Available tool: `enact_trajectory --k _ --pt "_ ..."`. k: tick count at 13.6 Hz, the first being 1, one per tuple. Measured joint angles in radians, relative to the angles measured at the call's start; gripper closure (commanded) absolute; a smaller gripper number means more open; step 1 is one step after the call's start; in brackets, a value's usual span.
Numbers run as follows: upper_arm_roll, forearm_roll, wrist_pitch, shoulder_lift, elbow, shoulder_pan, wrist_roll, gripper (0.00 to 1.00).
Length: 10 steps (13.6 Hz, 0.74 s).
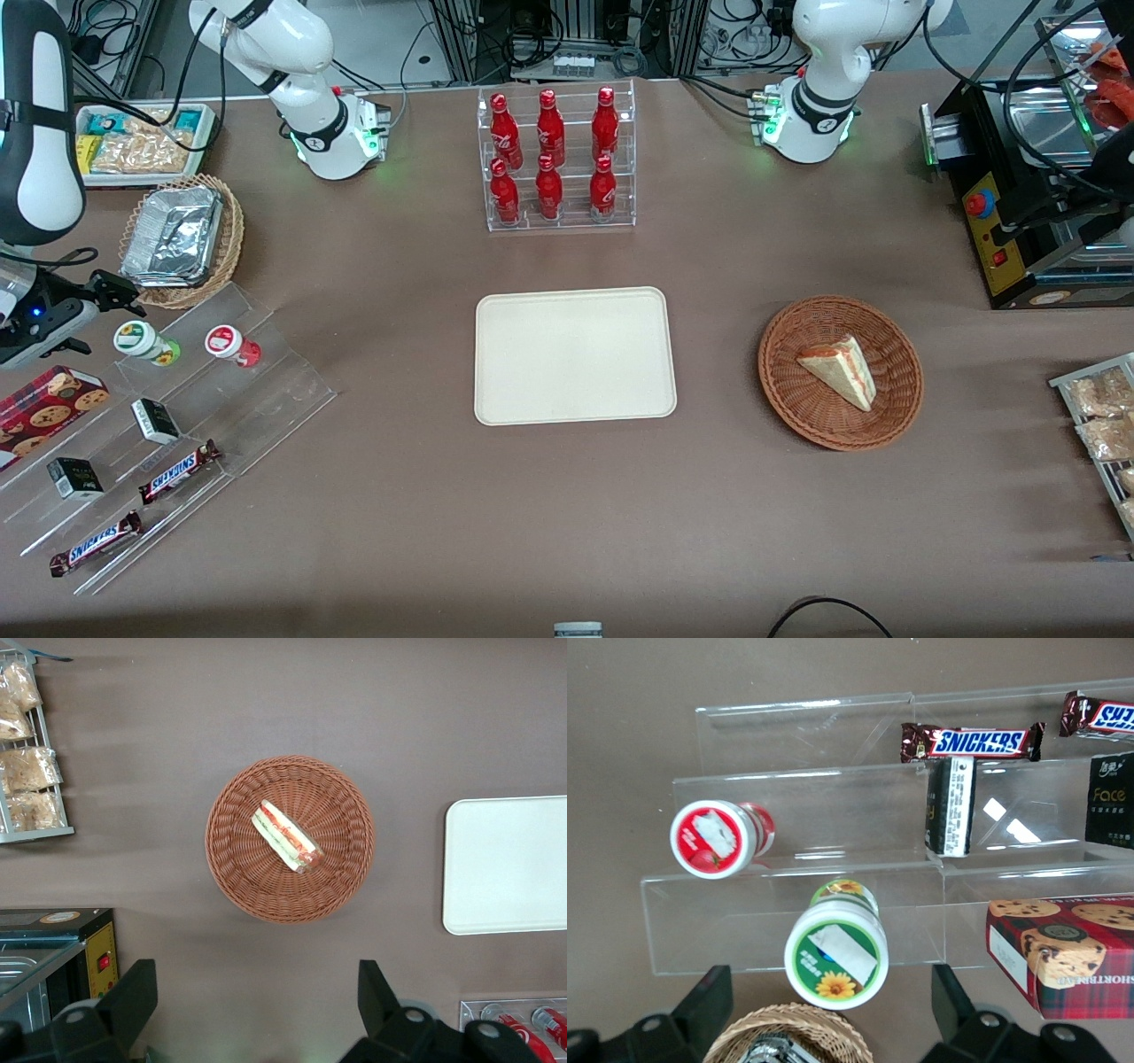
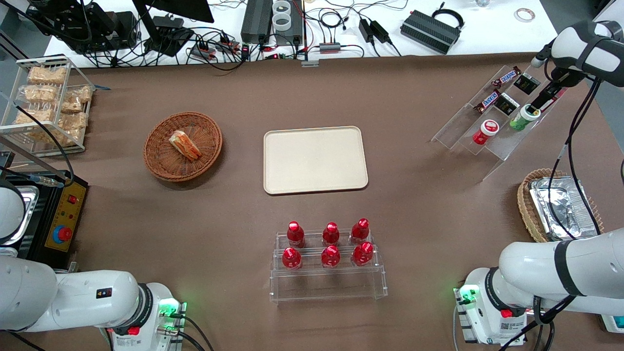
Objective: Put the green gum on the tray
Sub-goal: 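Lower the right gripper and close it around the green-lidded gum jar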
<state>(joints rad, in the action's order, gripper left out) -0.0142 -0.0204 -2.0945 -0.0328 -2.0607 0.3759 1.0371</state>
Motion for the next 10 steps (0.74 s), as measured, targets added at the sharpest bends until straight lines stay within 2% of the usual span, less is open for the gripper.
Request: enact_trajectory --k 6,7,8,9,10 --pt "0.0 -0.037 -0.056 -0.025 -0.046 0.016 0.016 0.0" --pt "0.0 -0.037 -0.067 -0.025 -0.056 0.016 0.016 0.04" --pt "0.0 -0.038 -0.08 -0.026 -0.068 0.016 0.016 0.29" --pt "0.0 -0.038 -0.093 -0.026 -0.077 0.016 0.016 0.62" --pt "-0.001 -0.038 -0.098 -0.026 -0.083 0.016 0.017 0.91"
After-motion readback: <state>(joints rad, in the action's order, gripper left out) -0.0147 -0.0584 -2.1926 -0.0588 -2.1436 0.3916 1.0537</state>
